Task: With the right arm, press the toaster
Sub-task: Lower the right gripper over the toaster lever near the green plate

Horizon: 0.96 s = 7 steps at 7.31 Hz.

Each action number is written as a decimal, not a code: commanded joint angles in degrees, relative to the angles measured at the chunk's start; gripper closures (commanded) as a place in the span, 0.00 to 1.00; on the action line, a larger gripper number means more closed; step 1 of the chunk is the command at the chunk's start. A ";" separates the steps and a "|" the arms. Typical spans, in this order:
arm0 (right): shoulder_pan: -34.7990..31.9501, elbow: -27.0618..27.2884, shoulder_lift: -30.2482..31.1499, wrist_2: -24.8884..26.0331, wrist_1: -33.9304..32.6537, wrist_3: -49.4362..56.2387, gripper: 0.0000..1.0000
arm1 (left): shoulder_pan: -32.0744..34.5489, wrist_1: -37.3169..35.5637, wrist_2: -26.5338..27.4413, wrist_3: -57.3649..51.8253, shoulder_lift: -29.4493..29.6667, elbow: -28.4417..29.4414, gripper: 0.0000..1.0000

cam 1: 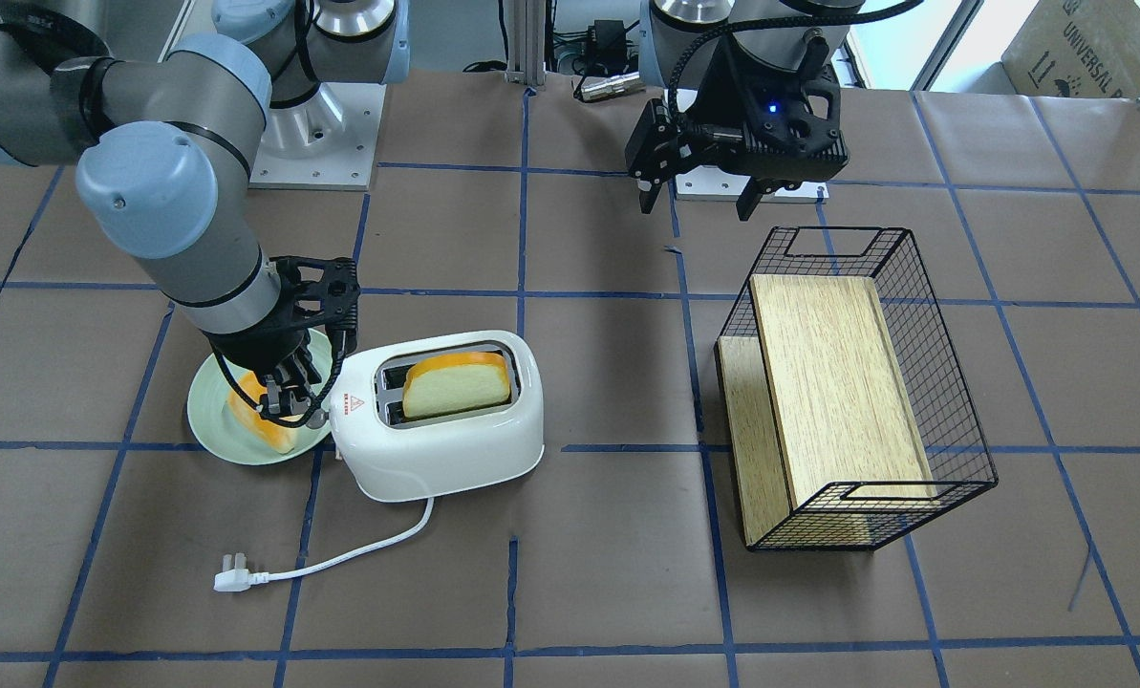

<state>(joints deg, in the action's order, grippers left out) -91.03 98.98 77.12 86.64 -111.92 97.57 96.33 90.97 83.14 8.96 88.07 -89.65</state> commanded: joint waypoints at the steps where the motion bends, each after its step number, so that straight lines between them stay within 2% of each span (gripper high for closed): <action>1: 0.49 0.08 -0.39 -0.68 -0.06 0.08 0.63 | 0.00 0.00 0.00 0.00 0.00 0.00 0.00; 5: 0.67 0.08 -0.48 -0.25 -1.99 -0.18 0.62 | 0.00 0.00 0.00 0.00 0.00 0.00 0.00; 7: 0.50 1.21 -1.35 -0.42 -5.23 -0.01 0.60 | 0.00 0.00 0.00 0.00 0.00 0.00 0.00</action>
<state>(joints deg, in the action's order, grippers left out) -90.43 99.35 76.39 86.20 -115.28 97.42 96.33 90.97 83.14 8.97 88.07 -89.65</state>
